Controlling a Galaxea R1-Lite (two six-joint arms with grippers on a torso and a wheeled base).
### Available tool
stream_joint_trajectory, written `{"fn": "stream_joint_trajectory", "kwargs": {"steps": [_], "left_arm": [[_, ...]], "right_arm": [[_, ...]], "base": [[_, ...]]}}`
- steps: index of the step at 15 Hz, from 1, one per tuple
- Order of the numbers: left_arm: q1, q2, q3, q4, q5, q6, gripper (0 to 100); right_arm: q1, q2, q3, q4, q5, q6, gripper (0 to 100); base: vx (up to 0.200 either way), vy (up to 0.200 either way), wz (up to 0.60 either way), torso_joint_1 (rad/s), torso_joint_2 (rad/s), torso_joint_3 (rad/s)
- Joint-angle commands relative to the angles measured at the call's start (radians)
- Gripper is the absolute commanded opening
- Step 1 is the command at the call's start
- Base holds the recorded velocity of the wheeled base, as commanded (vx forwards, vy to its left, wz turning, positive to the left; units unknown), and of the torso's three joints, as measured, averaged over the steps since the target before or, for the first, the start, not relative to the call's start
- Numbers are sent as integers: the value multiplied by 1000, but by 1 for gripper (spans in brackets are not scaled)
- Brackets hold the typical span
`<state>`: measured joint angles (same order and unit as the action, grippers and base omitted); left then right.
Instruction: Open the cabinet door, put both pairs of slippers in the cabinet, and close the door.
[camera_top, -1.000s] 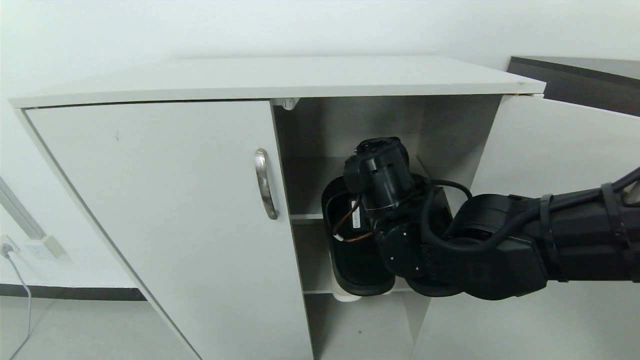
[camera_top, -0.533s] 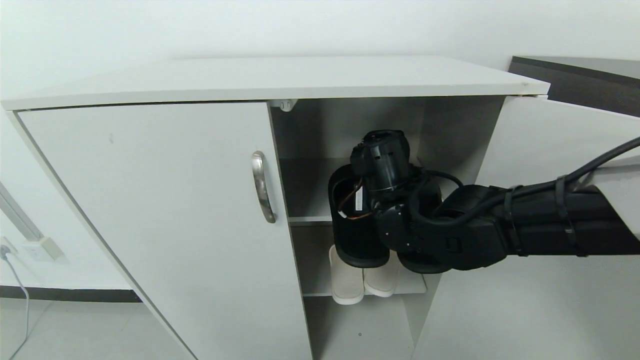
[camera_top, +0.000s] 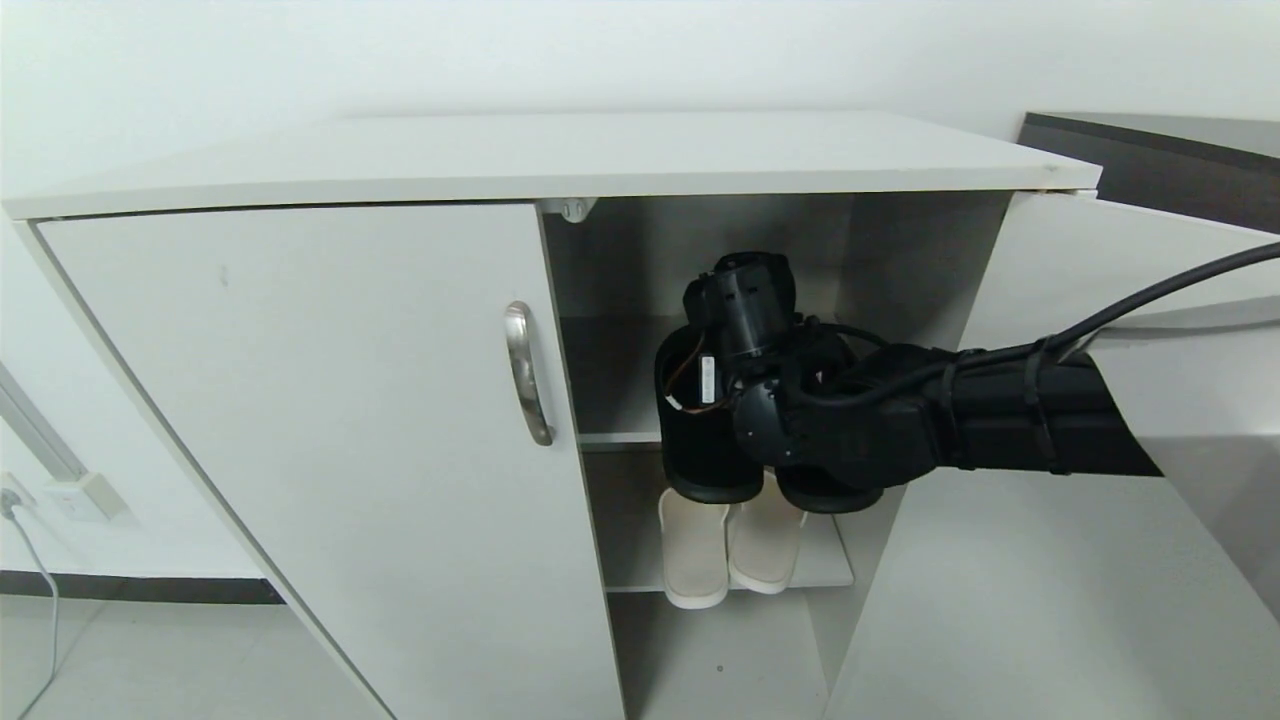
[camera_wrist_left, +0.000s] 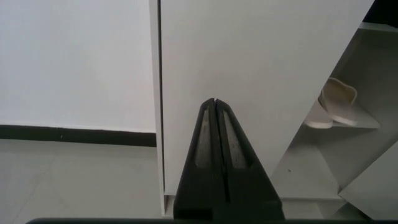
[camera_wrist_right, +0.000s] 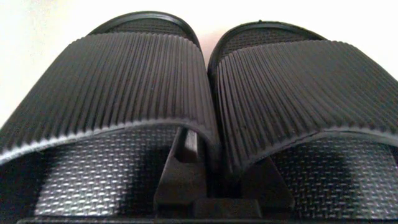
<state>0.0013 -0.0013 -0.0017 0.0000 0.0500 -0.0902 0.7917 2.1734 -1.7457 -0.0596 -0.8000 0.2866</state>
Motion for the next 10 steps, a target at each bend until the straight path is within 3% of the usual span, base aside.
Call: {"fn": "stream_joint_trajectory", "kwargs": {"steps": [1,10], "left_arm": [[0,1,-1,0,1,0,0],[0,1,0,0,1,-2,0]], "right_arm": [[-14,39,-63,26,-1,0,0],[-31,65,-164,69,-1,-29,0]], "base": [[0,0,0,0,0,0],[0,0,0,0,0,0]]}}
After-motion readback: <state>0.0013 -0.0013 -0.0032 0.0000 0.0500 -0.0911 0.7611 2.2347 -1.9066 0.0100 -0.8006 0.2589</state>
